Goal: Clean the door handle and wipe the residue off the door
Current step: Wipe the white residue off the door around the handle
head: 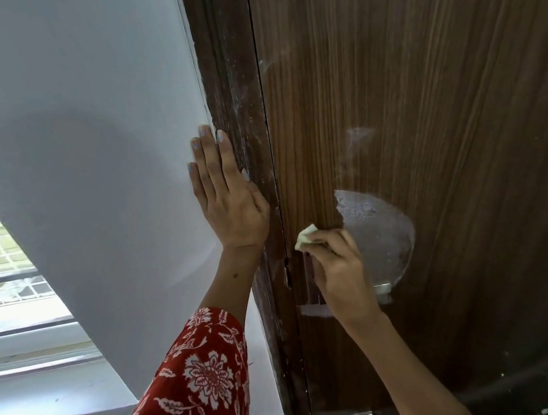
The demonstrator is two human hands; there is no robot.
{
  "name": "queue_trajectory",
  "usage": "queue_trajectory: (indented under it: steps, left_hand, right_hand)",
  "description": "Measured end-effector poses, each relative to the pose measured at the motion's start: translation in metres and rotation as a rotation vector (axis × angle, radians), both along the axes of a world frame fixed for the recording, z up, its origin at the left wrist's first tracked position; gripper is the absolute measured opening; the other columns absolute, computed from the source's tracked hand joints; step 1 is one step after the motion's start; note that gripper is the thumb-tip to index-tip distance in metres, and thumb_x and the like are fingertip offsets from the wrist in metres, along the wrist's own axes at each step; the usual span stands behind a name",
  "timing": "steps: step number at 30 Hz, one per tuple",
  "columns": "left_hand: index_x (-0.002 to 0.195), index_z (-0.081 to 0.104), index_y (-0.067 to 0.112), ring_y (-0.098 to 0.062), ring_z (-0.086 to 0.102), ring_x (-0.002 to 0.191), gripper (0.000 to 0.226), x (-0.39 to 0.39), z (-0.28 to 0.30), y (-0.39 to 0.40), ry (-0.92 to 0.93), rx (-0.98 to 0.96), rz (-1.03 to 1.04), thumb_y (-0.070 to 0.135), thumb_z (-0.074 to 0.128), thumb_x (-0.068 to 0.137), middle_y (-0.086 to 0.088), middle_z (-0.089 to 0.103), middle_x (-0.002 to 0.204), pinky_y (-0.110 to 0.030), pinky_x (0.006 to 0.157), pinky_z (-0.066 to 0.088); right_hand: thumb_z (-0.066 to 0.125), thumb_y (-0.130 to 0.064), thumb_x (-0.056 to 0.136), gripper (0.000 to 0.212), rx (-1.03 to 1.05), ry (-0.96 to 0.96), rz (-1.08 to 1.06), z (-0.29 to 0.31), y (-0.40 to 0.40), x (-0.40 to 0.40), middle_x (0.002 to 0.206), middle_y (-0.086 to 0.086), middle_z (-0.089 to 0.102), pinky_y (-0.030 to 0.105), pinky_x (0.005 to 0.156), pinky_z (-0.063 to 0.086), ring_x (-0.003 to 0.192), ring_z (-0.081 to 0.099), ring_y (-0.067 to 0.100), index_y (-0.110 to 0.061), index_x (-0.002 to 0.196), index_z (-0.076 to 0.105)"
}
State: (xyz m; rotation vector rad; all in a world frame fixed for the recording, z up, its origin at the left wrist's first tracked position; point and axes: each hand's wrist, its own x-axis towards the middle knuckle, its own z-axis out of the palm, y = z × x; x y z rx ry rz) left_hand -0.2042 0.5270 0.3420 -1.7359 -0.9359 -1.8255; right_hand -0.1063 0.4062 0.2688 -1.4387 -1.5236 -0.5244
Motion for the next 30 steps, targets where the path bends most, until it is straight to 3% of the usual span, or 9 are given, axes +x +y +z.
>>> queue_trajectory:
  steps: [3, 7, 11, 15, 19, 24, 30]
  left_hand:
    - [0.143, 0.029, 0.001, -0.036, 0.027, 0.141, 0.048, 0.000, 0.001, -0.001, 0.001, -0.004, 0.002, 0.013, 0.032, 0.096, -0.025, 0.037, 0.148, -0.042, 0.118, 0.016]
    - [0.142, 0.031, 0.000, -0.038, 0.029, 0.140, 0.048, 0.000, 0.001, 0.000, 0.005, -0.006, 0.013, 0.013, 0.033, 0.096, -0.025, 0.037, 0.148, -0.043, 0.118, 0.016]
    - [0.143, 0.030, 0.001, -0.037, 0.028, 0.140, 0.048, 0.000, 0.001, -0.001, 0.005, -0.018, 0.019, 0.014, 0.033, 0.096, -0.025, 0.037, 0.148, -0.042, 0.118, 0.015]
    - [0.144, 0.027, 0.003, -0.036, 0.028, 0.141, 0.048, 0.001, 0.001, 0.000, 0.004, -0.022, 0.024, 0.018, 0.028, 0.098, -0.024, 0.037, 0.148, -0.042, 0.119, 0.015]
    - [0.145, 0.025, 0.004, -0.035, 0.025, 0.142, 0.049, 0.000, 0.001, 0.002, 0.006, -0.024, 0.030, 0.020, 0.026, 0.098, -0.023, 0.035, 0.150, -0.041, 0.119, 0.013]
    - [0.145, 0.025, 0.005, -0.035, 0.026, 0.142, 0.049, 0.001, 0.000, 0.001, 0.000, -0.028, 0.038, 0.022, 0.024, 0.099, -0.023, 0.035, 0.149, -0.040, 0.120, 0.011]
    - [0.145, 0.024, 0.005, -0.034, 0.025, 0.142, 0.049, 0.001, 0.000, 0.001, 0.005, -0.028, 0.052, 0.022, 0.025, 0.098, -0.023, 0.035, 0.150, -0.038, 0.120, 0.009]
  right_hand:
    - [0.073, 0.010, 0.069, 0.021, 0.009, 0.090, -0.064, 0.004, -0.002, -0.001, 0.091, 0.012, 0.066, 0.038, 0.072, 0.057, 0.086, 0.061, 0.029, 0.001, 0.087, 0.072]
    - [0.072, 0.012, 0.068, 0.027, -0.040, -0.031, -0.020, 0.005, -0.001, -0.008, 0.093, 0.011, 0.067, 0.037, 0.078, 0.056, 0.088, 0.062, 0.029, -0.001, 0.092, 0.072]
    - [0.070, 0.009, 0.072, 0.020, -0.022, 0.140, -0.126, 0.008, -0.010, 0.003, 0.095, 0.012, 0.066, 0.039, 0.077, 0.056, 0.088, 0.060, 0.029, 0.000, 0.090, 0.071]
    - [0.066, 0.010, 0.077, 0.026, 0.162, 0.222, -0.142, 0.017, -0.009, 0.008, 0.105, 0.015, 0.064, 0.018, 0.094, 0.041, 0.101, 0.055, 0.024, 0.003, 0.102, 0.067]
    - [0.064, 0.008, 0.079, 0.026, 0.133, 0.233, 0.033, 0.017, 0.001, 0.006, 0.107, 0.021, 0.061, 0.001, 0.096, 0.028, 0.106, 0.041, -0.002, 0.005, 0.105, 0.065]
    - [0.068, 0.003, 0.079, 0.021, 0.202, 0.251, -0.119, 0.014, -0.003, 0.028, 0.100, 0.015, 0.066, 0.024, 0.086, 0.049, 0.095, 0.061, 0.023, 0.001, 0.099, 0.068]
    - [0.069, 0.005, 0.076, 0.024, 0.162, 0.161, -0.073, 0.023, -0.004, 0.025, 0.103, 0.015, 0.066, 0.022, 0.089, 0.046, 0.097, 0.061, 0.026, 0.001, 0.100, 0.068]
